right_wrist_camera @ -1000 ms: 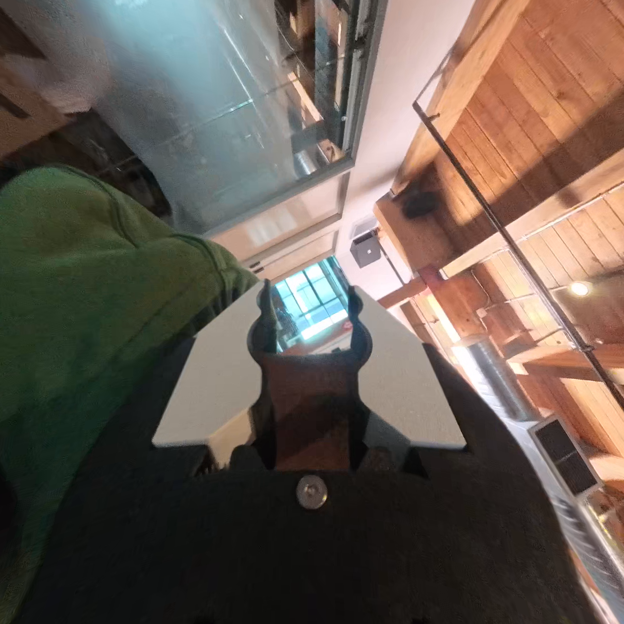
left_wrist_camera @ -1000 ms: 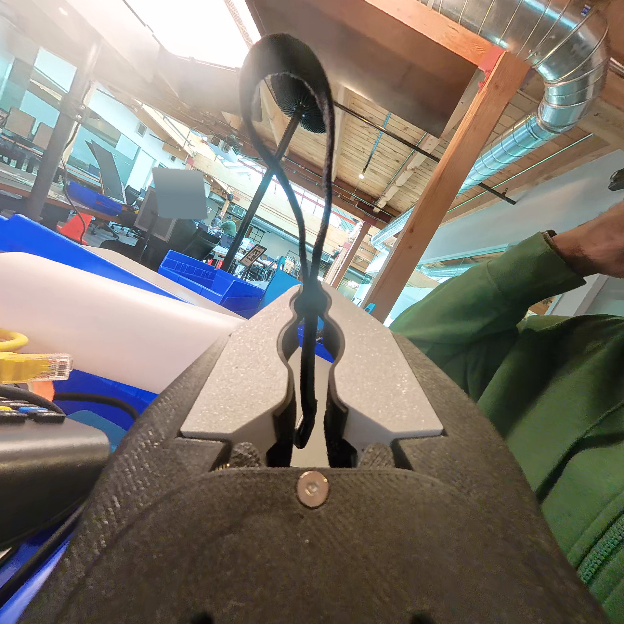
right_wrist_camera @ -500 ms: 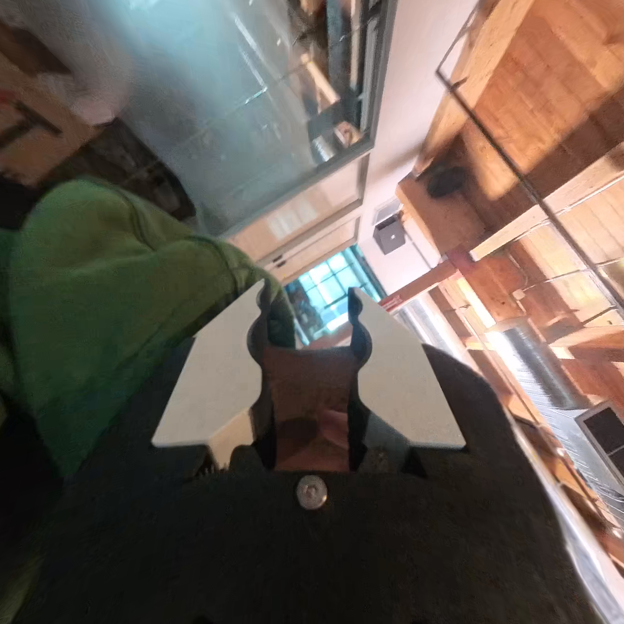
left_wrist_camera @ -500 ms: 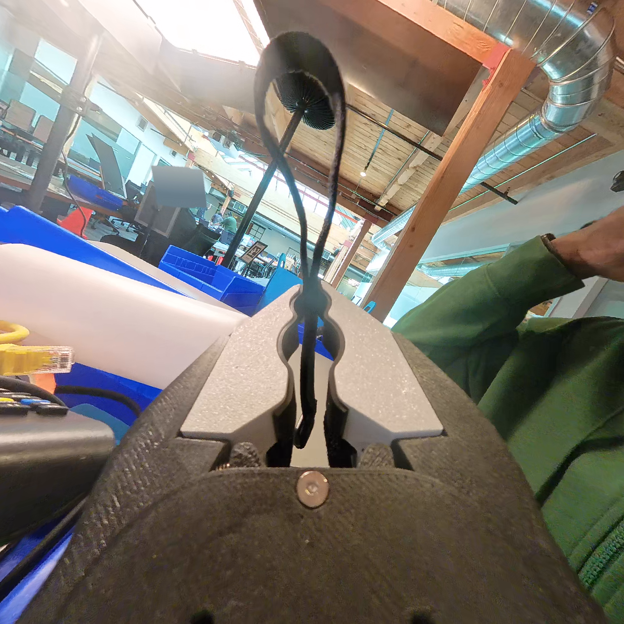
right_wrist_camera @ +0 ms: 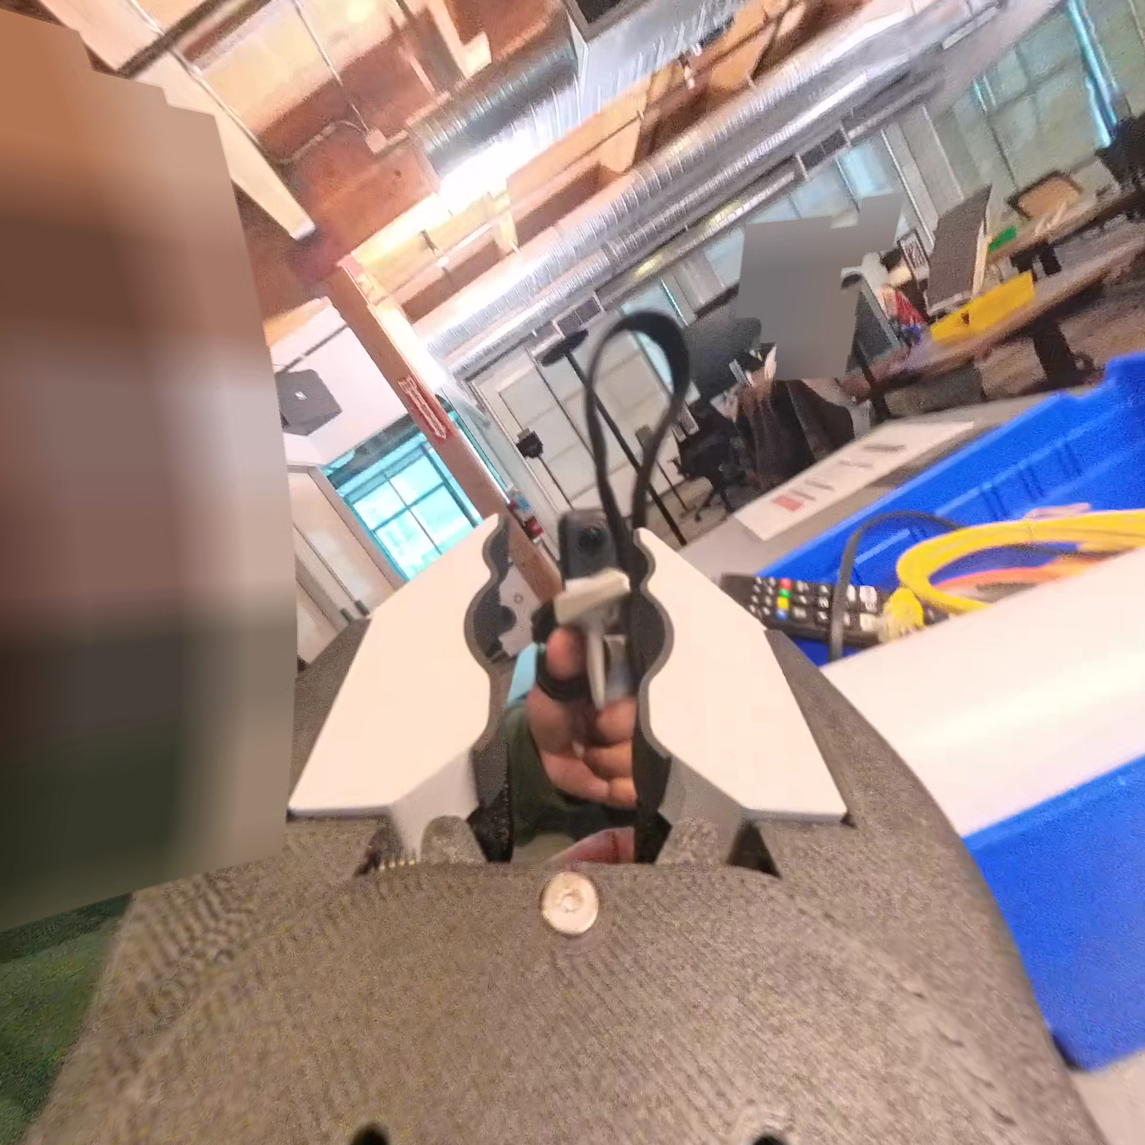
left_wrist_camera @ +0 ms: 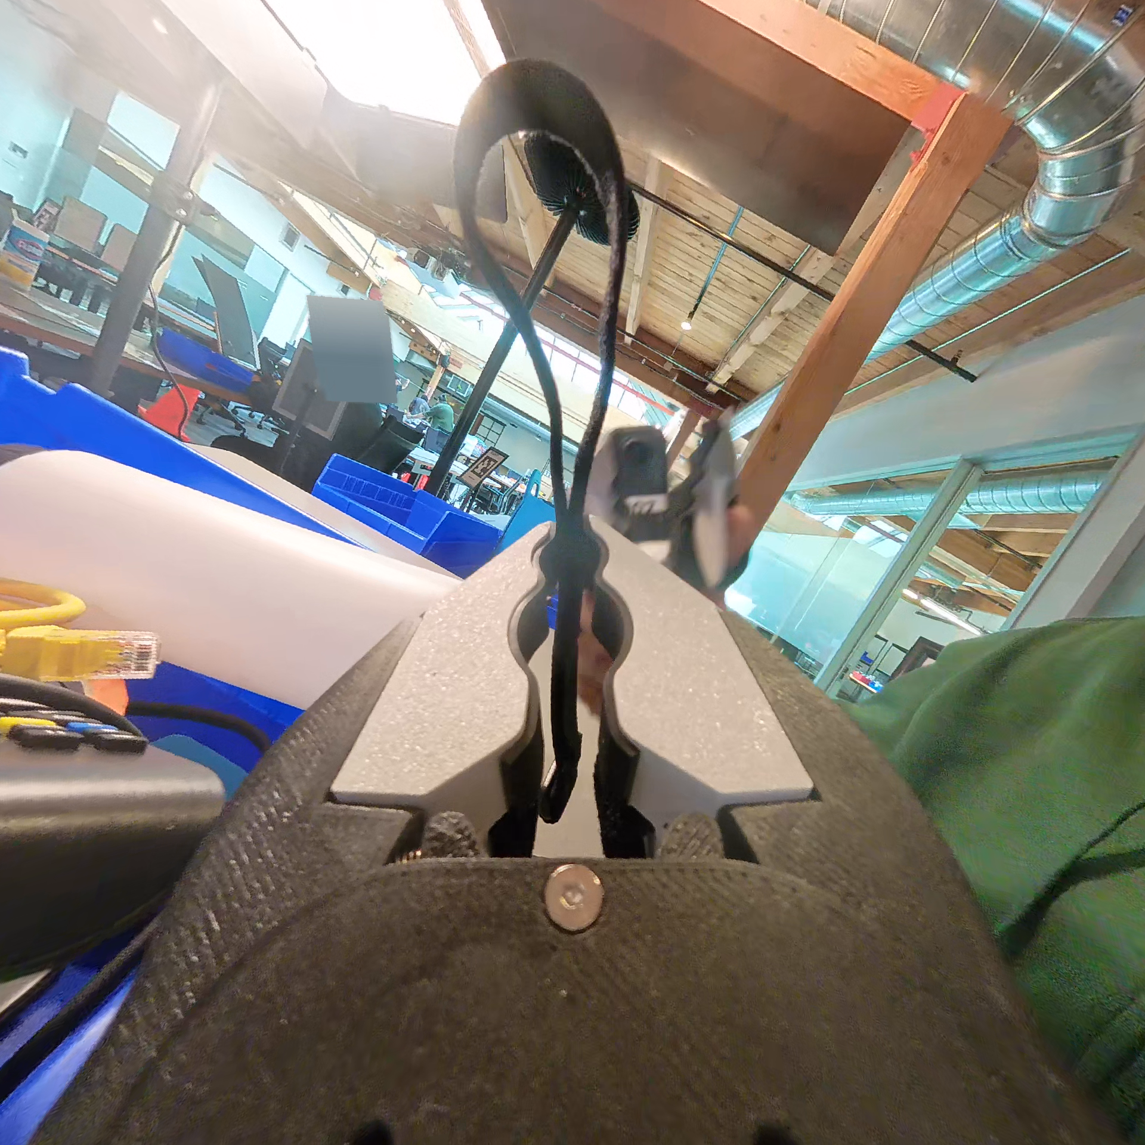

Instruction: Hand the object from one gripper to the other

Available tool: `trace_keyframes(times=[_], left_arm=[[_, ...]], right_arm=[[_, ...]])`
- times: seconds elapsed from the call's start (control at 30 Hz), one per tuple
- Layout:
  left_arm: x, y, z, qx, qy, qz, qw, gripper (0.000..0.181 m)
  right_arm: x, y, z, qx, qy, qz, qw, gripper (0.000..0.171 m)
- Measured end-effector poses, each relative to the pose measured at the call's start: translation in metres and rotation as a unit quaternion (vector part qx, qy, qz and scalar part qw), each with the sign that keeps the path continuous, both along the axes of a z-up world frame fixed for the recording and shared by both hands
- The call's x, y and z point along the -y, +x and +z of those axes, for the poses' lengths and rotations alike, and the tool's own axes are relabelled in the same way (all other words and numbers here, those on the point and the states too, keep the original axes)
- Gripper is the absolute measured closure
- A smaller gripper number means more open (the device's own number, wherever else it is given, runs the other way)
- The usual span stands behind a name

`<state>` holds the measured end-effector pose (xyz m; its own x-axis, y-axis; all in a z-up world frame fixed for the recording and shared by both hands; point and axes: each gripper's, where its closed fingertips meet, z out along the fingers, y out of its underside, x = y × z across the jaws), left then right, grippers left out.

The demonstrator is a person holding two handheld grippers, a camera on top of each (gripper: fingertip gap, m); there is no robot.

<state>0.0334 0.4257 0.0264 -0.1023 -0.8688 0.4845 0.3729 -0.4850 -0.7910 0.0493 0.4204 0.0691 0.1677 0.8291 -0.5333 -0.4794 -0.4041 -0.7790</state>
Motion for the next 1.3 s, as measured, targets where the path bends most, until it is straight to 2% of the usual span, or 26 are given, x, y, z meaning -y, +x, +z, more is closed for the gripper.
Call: trace_keyframes(times=[0.03,0.2,0.4,0.5,0.57,0.63,0.8,1.03,1.3], left_arm=[[-0.001,-0.001,0.001,0.002,0.001,0.002,1.000,0.176],[-0.002,-0.009,0.012,0.027,-0.002,0.002,1.000,0.176],[-0.001,-0.008,0.011,0.033,-0.004,-0.005,0.999,0.176],[0.001,-0.006,0.010,0.031,-0.005,-0.011,0.999,0.176],[0.002,-0.006,0.010,0.031,-0.005,-0.014,0.999,0.176],[0.001,-0.005,0.009,0.030,-0.011,-0.016,0.999,0.175],[0.000,-0.001,0.002,0.011,-0.018,-0.022,1.000,0.163],[0.011,0.012,-0.011,-0.032,0.002,-0.043,0.999,0.162],[0.016,0.015,-0.018,-0.042,0.016,-0.053,0.998,0.177]], right_arm=[[-0.004,-0.005,-0.019,0.022,-0.018,0.003,1.000,0.132],[0.003,-0.027,-0.067,0.164,0.007,0.000,0.987,0.131],[0.010,-0.042,-0.096,0.225,0.009,0.018,0.974,0.133],[0.013,-0.048,-0.104,0.243,0.014,0.023,0.970,0.146],[0.012,-0.048,-0.106,0.250,0.020,0.014,0.968,0.161],[0.011,-0.047,-0.107,0.252,0.023,0.006,0.967,0.165],[0.008,-0.044,-0.101,0.227,0.022,-0.005,0.974,0.166],[0.010,-0.035,-0.086,0.179,0.021,0.000,0.984,0.166],[0.011,-0.030,-0.085,0.178,0.034,-0.004,0.983,0.163]])
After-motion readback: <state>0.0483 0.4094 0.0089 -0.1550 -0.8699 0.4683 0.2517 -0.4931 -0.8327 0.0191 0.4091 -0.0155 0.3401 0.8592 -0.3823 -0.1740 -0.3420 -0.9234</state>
